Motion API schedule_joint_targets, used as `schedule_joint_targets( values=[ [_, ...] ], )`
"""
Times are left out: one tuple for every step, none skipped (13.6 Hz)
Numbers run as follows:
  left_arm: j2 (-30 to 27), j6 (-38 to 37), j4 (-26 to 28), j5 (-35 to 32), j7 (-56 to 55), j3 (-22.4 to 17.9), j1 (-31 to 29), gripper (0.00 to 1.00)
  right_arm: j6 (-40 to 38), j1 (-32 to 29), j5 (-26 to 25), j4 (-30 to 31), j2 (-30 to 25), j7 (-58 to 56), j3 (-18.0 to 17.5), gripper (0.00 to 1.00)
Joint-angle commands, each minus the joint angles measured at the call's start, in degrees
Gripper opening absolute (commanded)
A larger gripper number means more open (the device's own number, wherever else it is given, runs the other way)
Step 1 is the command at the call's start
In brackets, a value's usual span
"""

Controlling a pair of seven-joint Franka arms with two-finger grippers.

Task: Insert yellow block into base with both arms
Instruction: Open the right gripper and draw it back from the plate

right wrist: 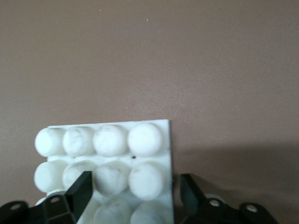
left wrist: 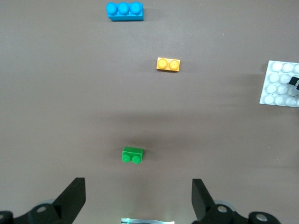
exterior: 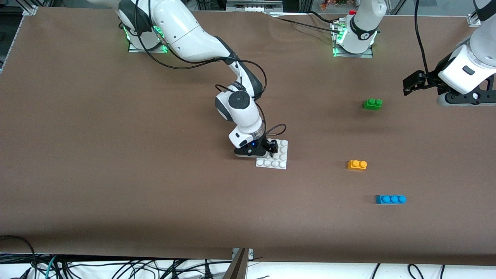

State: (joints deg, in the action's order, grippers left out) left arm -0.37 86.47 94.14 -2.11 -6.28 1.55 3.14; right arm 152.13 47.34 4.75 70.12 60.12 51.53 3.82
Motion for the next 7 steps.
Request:
schedule_joint_targets(
  values=[
    [0.64,-0.96,-1.68,1.41,1.0,0.04,-0.41,1.0,-4.45,-1.2,0.7,-2.88,-0.08,0.59,-0.65,1.0],
    [0.63,-0.96,-1.68,1.41,1.09,0.04,-0.41,1.0,-7.78,-1.9,2.27,-4.97,-1.13,0.5,-0.57,1.0],
    [0.63,-0.96,-1.68,1.41,1.0,0.04,-0.41,1.0,-11.38,-2.43,3.5,-6.99,-1.84,0.5,-0.65,1.0],
    [0.63,-0.96,-1.68,1.41,1.09,0.04,-0.41,1.0,-14.21,-3.56,3.69,-8.06,-3.59,0.33,-0.65,1.0],
    [0.63,-0.96,-1.68,1.41,1.09,0.04,-0.41,1.0,-16.32,-5.84,3.78,-7.89,-6.74,-0.46,-1.52,1.0],
    [0.72,-0.96,-1.68,1.41,1.0,0.04,-0.41,1.0,-18.78,-8.64,3.95,-7.02,-9.99,-2.56,-2.4,1.0],
    [0.72,-0.96,-1.68,1.41,1.09,0.04,-0.32,1.0,-23.15,-11.11,4.3,-5.62,-13.33,-6.41,-2.67,1.0]
  ],
)
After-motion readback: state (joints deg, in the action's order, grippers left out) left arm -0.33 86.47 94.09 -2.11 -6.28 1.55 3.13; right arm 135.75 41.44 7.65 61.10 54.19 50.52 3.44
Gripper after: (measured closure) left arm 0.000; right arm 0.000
